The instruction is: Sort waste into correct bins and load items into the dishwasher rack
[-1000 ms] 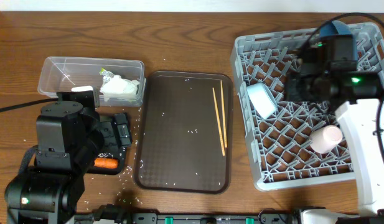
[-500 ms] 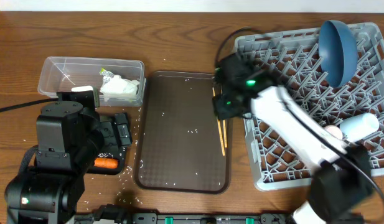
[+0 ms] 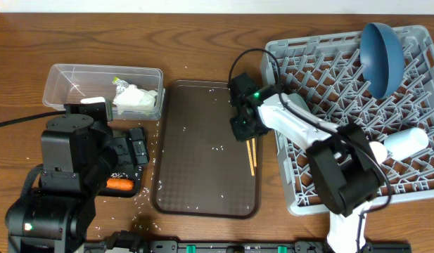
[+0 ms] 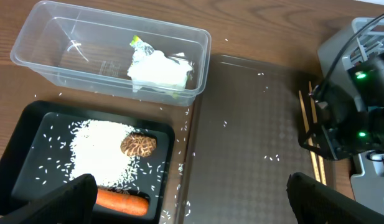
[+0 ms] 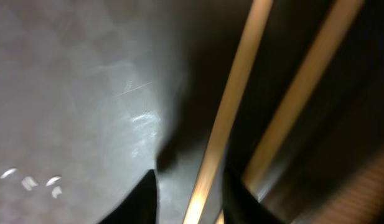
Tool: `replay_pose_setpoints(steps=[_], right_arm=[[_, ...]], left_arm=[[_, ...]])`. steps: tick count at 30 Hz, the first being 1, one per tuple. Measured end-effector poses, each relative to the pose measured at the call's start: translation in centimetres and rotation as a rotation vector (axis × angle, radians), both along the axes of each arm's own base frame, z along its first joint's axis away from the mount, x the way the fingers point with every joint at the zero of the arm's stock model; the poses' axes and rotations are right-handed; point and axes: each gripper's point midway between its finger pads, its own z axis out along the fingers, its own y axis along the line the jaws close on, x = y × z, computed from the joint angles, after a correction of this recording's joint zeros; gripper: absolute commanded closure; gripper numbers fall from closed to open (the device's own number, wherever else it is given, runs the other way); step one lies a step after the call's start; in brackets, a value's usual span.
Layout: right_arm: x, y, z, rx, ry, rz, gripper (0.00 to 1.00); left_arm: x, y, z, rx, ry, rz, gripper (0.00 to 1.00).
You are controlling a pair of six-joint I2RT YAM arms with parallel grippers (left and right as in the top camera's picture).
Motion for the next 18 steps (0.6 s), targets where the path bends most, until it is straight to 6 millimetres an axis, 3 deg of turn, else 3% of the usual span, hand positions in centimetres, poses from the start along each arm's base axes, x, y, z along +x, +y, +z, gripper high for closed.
replay_pose_setpoints(steps=[3, 6, 13, 15, 17, 18], right_arm=[[0.2, 0.2, 0.1, 0.007, -0.007, 0.004, 0.85], [0.2, 0.2, 0.1, 0.006, -0.008, 0.011, 0.99], [-0.7, -0.4, 0.5, -0.013, 0.028, 0.006, 0.99], [-0.9, -0.7, 1.8, -0.017, 0.012, 0.019, 0.99], [-0.2, -0.6, 4.6, 0.010, -0.057, 0.040, 0.99], [0.4, -0.4, 6.9, 0.039, -0.119, 0.054, 0.99]], left_arm=[[0.0, 0.0, 0.0, 0.000, 0.000, 0.000, 0.02], [0.0, 0.0, 0.0, 0.000, 0.000, 0.000, 0.02], [0.0, 0.0, 0.0, 0.000, 0.000, 0.000, 0.02], [0.0, 0.0, 0.0, 0.000, 0.000, 0.000, 0.02], [0.0, 0.0, 0.0, 0.000, 0.000, 0.000, 0.02], [0.0, 0.0, 0.0, 0.000, 0.000, 0.000, 0.02]])
